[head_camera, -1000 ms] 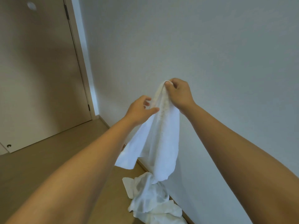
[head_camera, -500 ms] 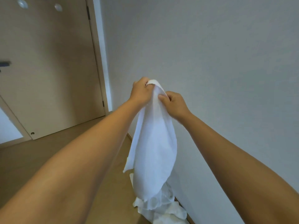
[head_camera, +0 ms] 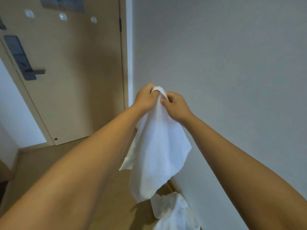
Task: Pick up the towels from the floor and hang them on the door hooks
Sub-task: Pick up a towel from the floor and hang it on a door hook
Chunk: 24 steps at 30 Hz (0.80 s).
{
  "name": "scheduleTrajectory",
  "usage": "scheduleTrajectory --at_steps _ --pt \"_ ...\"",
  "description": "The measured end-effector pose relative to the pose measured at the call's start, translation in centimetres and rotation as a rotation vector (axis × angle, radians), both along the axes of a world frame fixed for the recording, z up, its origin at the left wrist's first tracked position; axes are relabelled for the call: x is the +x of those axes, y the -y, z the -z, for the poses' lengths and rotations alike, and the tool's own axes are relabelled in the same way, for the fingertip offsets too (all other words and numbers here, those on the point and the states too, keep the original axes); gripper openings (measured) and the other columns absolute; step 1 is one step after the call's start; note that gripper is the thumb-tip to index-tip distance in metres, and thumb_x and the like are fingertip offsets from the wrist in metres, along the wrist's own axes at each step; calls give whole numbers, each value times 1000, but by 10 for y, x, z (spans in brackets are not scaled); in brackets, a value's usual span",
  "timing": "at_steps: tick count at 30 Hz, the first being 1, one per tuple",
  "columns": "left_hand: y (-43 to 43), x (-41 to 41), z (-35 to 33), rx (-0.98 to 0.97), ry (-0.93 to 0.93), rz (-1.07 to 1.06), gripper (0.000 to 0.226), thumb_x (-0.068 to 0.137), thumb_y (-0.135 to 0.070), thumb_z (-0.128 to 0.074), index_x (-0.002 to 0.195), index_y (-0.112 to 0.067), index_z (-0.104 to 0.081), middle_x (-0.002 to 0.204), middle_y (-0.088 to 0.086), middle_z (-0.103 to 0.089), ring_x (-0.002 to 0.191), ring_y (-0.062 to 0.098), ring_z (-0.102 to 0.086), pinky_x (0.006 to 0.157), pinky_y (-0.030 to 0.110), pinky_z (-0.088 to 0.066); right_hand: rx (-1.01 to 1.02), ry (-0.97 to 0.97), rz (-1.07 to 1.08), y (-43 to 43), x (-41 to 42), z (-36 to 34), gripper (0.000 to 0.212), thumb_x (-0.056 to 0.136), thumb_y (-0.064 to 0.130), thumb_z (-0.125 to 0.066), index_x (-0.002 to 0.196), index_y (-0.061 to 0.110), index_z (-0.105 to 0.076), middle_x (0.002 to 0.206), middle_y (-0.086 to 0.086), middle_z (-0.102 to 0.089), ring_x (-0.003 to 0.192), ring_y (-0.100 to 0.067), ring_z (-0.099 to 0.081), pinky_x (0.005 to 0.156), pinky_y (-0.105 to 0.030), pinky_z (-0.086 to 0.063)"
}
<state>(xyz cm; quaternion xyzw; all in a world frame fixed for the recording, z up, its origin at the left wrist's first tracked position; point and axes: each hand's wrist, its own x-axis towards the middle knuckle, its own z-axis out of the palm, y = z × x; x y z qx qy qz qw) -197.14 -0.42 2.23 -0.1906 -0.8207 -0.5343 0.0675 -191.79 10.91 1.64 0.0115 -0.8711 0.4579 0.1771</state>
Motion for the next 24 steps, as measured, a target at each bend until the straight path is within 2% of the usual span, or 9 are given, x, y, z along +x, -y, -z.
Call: scheduleTrajectory --at_steps 3,7,10,13,17,20,24 --pt "41 -42 -14 -16 -51 -16 8 91 -16 -45 86 -13 -50 72 -8 -47 77 19 -45 60 25 -34 -60 -64 17 35 -45 -8 14 91 11 -48 78 7 -53 65 4 -46 60 -10 -41 50 -10 -34" --pt "91 -102 -36 -13 -99 -33 9 90 -15 -49 83 -11 -54 71 -4 -49 75 20 -45 65 29 -36 -95 -138 2 80 -109 -31 15 89 10 -50 75 9 -55 63 5 -46 58 -10 -41 53 -19 -35" --pt "124 -140 -55 61 -115 -65 17 89 -13 -53 72 -17 -54 68 -7 -50 66 15 -46 58 22 -37 -153 -154 -30 111 -155 -54 14 89 9 -50 76 9 -56 65 1 -49 59 -12 -42 54 -24 -36" --pt "154 -175 -72 123 -109 -76 28 89 -8 -53 64 -21 -48 65 -7 -47 58 5 -41 46 7 -32 -226 -109 -90 141 -196 -75 13 88 8 -51 77 10 -58 74 -5 -53 65 -15 -46 58 -25 -38" --pt "186 -224 -87 165 -119 -144 30 87 -8 -58 65 -21 -44 65 -6 -44 57 4 -38 44 7 -32 -247 -110 -181 176 -250 -92 23 89 12 -52 67 19 -54 71 0 -53 64 -13 -47 57 -22 -39" --pt "205 -260 -91 212 -135 -185 31 84 -8 -63 63 -20 -44 64 -5 -44 57 5 -39 45 7 -32 -221 -151 -204 195 -290 -94 20 92 25 -54 73 20 -56 71 4 -52 62 -7 -45 55 -15 -39" --pt "224 -309 -92 206 -120 -192 30 84 -8 -65 60 -17 -48 63 -2 -47 58 7 -42 46 7 -35 -220 -172 -236 210 -345 -93 21 94 28 -51 78 18 -58 72 6 -54 65 -8 -49 59 -18 -41"
